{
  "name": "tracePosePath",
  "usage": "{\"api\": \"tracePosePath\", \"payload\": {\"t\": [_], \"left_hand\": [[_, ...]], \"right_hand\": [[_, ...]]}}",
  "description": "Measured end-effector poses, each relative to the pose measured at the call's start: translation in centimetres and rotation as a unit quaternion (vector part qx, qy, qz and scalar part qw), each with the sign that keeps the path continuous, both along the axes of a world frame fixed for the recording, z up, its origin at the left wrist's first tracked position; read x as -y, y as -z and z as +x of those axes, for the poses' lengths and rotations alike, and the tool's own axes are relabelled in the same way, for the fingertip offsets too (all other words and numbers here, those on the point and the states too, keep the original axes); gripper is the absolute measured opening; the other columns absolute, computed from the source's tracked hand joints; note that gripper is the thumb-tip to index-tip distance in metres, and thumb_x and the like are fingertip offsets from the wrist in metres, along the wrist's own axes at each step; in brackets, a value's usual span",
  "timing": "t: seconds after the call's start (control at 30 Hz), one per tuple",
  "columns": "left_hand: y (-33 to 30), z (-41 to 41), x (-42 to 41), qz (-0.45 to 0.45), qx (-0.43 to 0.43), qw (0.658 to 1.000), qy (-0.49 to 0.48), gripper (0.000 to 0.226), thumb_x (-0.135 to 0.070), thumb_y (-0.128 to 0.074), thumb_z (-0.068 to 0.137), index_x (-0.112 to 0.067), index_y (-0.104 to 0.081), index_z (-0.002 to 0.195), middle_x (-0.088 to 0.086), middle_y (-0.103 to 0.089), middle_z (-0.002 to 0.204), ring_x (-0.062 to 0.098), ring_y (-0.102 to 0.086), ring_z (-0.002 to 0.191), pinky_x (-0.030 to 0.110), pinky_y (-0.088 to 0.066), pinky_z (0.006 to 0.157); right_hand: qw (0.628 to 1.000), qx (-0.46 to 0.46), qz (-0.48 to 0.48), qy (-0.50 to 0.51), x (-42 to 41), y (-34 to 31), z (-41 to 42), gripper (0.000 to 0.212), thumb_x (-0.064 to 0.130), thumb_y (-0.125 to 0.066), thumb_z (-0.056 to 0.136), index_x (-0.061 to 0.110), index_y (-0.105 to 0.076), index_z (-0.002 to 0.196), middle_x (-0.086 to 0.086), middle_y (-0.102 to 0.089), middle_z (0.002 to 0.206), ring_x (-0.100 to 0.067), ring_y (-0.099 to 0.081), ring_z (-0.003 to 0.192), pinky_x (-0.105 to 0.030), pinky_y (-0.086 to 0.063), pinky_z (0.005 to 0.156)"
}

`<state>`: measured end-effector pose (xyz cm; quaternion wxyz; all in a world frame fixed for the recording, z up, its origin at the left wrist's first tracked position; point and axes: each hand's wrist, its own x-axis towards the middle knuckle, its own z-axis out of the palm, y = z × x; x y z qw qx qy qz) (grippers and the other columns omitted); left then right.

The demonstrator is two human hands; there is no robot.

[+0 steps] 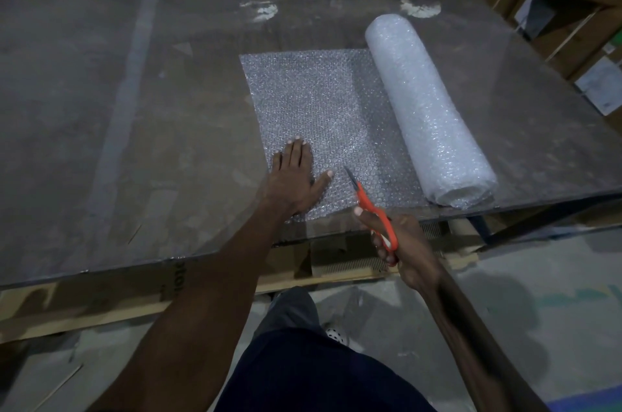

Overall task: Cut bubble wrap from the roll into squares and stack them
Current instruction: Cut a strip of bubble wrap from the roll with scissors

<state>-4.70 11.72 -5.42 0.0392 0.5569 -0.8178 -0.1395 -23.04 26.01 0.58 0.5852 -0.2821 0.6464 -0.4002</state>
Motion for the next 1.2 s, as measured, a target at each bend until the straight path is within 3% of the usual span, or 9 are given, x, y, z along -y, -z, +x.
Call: {"api": "tracePosePath", "payload": {"t": [0.07,0.23,0.4,0.63,0.93,1.2], "left_hand": [[0.0,0.0,-0.1,-0.002,-0.003,1.0,0.0,0.086,-0.066,-0.017,0.1,-0.004,-0.004,0.158,0.017,0.002,0.166,0.03,0.005,0.154,0.049,0.0,0.124],[0.1,0.0,-0.1,-0.001,-0.002,1.0,0.0,0.087,-0.067,-0.015,0.099,-0.004,-0.003,0.158,0.016,0.002,0.166,0.029,0.005,0.154,0.049,0.0,0.124],[0.1,0.0,-0.2,0.002,-0.003,1.0,-0.003,0.087,-0.067,-0.014,0.099,-0.005,-0.001,0.158,0.016,0.005,0.166,0.029,0.007,0.153,0.048,0.002,0.124],[0.0,0.0,-0.1,0.013,0.011,1.0,-0.001,0.089,-0.07,-0.01,0.098,-0.006,0.003,0.158,0.016,0.008,0.166,0.028,0.01,0.153,0.049,0.003,0.124],[-0.1,-0.1,-0.2,0.013,0.017,1.0,-0.006,0.087,-0.067,-0.013,0.099,-0.006,0.003,0.158,0.015,0.008,0.166,0.029,0.009,0.153,0.048,0.003,0.124],[-0.2,0.0,-0.3,0.012,0.012,1.0,-0.003,0.087,-0.067,-0.014,0.1,-0.005,0.003,0.158,0.015,0.008,0.166,0.028,0.009,0.153,0.048,0.002,0.124]], "right_hand": [[1.0,0.0,0.0,0.002,-0.1,0.1,-0.1,0.028,0.035,-0.082,0.081,0.01,-0.075,0.09,-0.002,-0.048,0.053,-0.009,-0.039,0.037,-0.018,-0.027,0.034],[1.0,0.001,0.002,0.01,0.2,0.0,-0.1,0.026,0.04,-0.082,0.081,0.016,-0.072,0.076,-0.003,-0.051,0.054,-0.011,-0.039,0.04,-0.019,-0.026,0.037],[1.0,-0.014,0.01,0.013,1.0,-0.1,0.2,0.038,0.042,-0.081,0.08,0.005,-0.073,0.086,-0.001,-0.053,0.052,-0.01,-0.043,0.039,-0.018,-0.029,0.037],[1.0,-0.018,0.002,0.01,1.0,0.3,0.2,0.04,0.039,-0.083,0.079,0.004,-0.069,0.092,-0.001,-0.051,0.05,-0.009,-0.042,0.036,-0.017,-0.028,0.034],[1.0,-0.019,0.014,0.012,2.0,-0.1,0.3,0.048,0.046,-0.082,0.079,0.001,-0.071,0.091,-0.002,-0.052,0.051,-0.01,-0.042,0.037,-0.018,-0.028,0.037],[0.999,-0.035,0.014,0.012,2.1,0.5,0.2,0.049,0.041,-0.085,0.076,-0.003,-0.071,0.092,-0.004,-0.05,0.05,-0.01,-0.04,0.035,-0.018,-0.027,0.037]]}}
